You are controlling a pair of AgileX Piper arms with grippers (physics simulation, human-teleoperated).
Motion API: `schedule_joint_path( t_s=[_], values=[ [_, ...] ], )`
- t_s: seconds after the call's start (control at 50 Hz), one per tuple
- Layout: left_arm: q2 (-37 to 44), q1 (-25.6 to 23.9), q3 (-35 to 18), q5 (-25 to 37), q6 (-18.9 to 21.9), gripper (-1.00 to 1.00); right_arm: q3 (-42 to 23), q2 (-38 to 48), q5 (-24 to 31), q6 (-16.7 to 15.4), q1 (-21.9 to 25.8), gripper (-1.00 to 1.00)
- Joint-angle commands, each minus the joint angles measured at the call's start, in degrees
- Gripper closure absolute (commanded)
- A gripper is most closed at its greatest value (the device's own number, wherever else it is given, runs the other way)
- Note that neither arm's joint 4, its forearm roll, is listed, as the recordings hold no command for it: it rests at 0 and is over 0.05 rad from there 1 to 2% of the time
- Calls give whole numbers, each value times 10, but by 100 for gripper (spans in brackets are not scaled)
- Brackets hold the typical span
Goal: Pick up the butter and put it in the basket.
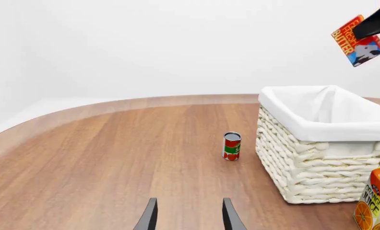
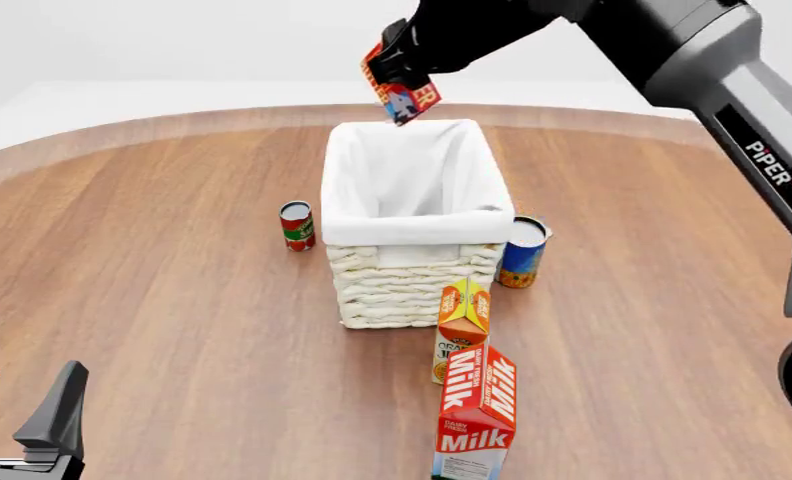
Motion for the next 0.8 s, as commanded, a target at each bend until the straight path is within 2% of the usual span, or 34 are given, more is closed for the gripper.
schedule_joint_path(
  t_s=[0.02,0.54,0.8],
  values=[
    [0,0,0,0,0,-100,-5,16,-14,11,0,100],
    [0,0,0,0,0,-100,-18,62,-25,3,-29,100],
    [0,0,0,0,0,-100,-60,91,-13,-2,-38,100]
  ],
)
